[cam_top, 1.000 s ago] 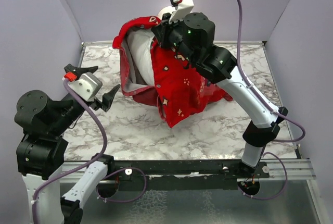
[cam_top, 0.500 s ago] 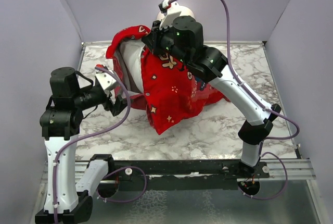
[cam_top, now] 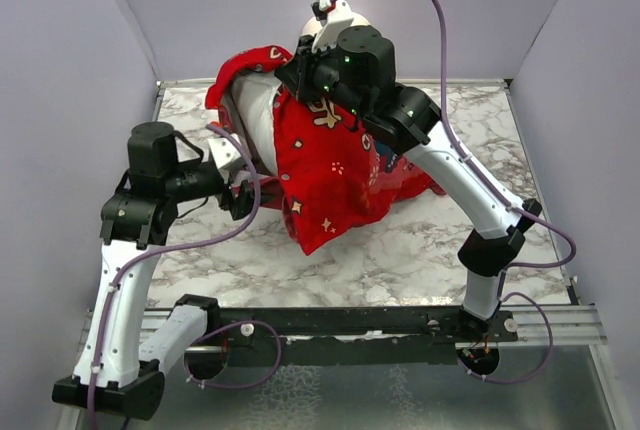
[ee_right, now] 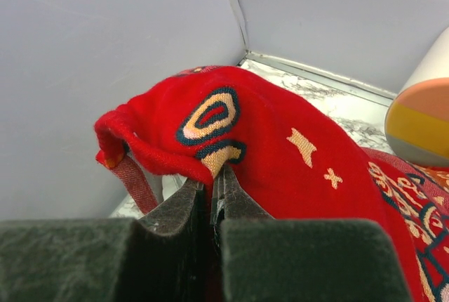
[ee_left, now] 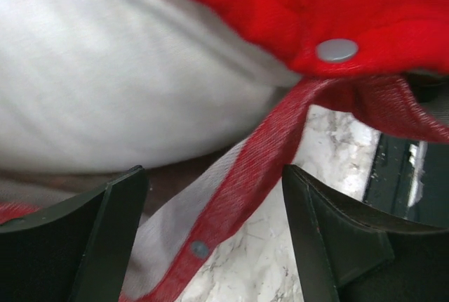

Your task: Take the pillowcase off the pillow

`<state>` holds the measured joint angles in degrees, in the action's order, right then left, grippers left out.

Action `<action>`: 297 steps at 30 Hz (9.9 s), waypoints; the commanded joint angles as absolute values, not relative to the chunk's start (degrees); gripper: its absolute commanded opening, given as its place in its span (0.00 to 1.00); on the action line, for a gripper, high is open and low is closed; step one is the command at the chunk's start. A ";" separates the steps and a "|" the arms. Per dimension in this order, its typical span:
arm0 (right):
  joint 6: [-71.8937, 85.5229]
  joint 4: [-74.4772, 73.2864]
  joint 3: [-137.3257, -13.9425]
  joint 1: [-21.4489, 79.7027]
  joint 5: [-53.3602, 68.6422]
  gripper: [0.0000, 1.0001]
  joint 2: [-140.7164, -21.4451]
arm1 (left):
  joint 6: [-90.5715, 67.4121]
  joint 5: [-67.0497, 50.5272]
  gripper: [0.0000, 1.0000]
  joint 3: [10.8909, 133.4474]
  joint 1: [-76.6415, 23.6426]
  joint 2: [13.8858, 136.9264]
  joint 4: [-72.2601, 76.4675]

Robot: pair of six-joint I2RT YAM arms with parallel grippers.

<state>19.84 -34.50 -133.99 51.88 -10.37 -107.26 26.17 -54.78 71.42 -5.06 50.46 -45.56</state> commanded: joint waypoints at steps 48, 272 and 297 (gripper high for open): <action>30.15 -34.55 -137.52 26.20 1.24 0.01 -108.41 | 46.59 -38.82 0.00 61.15 -23.49 39.50 -63.67; -1.88 -17.37 -123.42 44.74 18.27 0.44 -101.48 | 14.98 -21.83 0.00 128.20 -27.27 79.71 -40.75; 10.53 -10.52 -106.98 35.42 17.13 0.01 -90.08 | 17.73 9.74 0.77 118.91 -27.17 74.66 -34.34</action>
<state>8.29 -9.72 -109.32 35.64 16.36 -92.53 24.86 7.64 116.79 -27.14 70.76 -34.35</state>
